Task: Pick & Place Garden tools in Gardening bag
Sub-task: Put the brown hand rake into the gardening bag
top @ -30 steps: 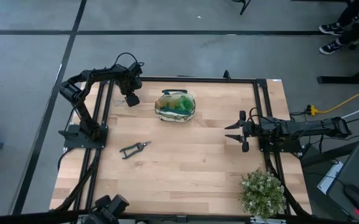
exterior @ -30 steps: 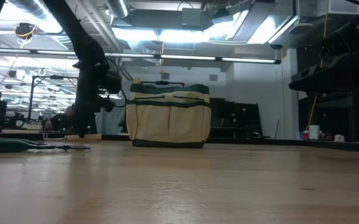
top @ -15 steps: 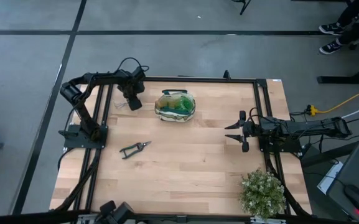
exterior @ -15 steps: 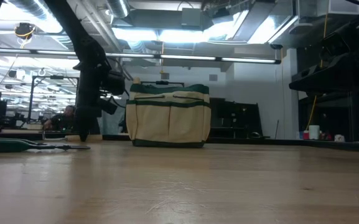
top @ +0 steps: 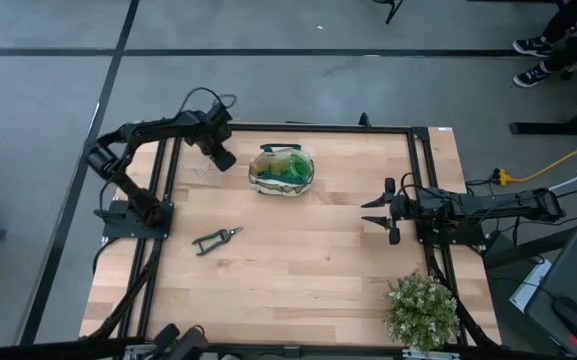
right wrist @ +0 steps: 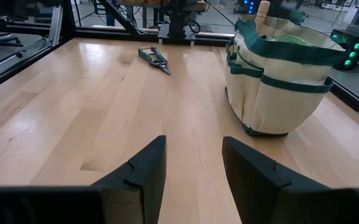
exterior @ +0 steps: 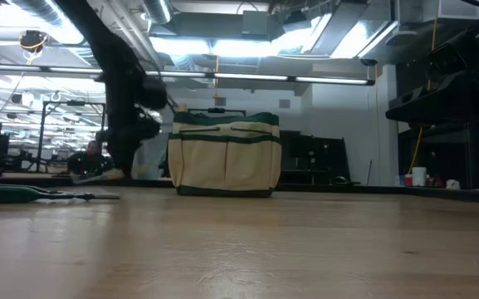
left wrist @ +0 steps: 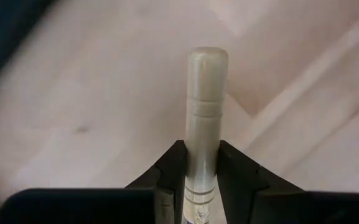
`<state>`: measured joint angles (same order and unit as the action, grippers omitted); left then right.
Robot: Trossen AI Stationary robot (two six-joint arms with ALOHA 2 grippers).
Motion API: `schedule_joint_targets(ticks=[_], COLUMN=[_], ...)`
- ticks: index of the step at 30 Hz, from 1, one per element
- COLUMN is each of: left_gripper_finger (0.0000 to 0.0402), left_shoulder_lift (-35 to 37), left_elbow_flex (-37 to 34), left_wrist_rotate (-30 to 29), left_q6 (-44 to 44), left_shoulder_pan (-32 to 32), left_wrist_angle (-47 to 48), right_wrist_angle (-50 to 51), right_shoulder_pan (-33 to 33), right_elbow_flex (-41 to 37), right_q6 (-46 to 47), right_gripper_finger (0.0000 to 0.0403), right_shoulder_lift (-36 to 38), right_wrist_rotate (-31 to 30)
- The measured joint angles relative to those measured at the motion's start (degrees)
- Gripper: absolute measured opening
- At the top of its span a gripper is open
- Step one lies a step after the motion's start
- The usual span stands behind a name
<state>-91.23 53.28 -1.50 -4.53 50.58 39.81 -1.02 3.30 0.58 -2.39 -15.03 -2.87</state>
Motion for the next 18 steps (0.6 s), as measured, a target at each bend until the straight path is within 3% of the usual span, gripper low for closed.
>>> schedule_joint_targets(ticks=[14, 18], left_gripper_finger=[0.0064, 0.0064], left_shoulder_lift=[22.3, 25.9], left_elbow_flex=[0.0, 0.1], left_wrist_rotate=[0.3, 2.8], left_q6=[11.2, 14.8], left_shoulder_pan=[-0.1, -0.7], left_wrist_angle=[-16.4, -23.8], right_wrist_angle=[0.0, 0.0], right_shoulder_pan=[0.0, 0.0], right_elbow_flex=[0.0, 0.0], right_q6=[0.0, 0.0], right_gripper_finger=[0.0160, 0.0160], right_shoulder_lift=[0.0, 0.0], right_wrist_rotate=[0.0, 0.0])
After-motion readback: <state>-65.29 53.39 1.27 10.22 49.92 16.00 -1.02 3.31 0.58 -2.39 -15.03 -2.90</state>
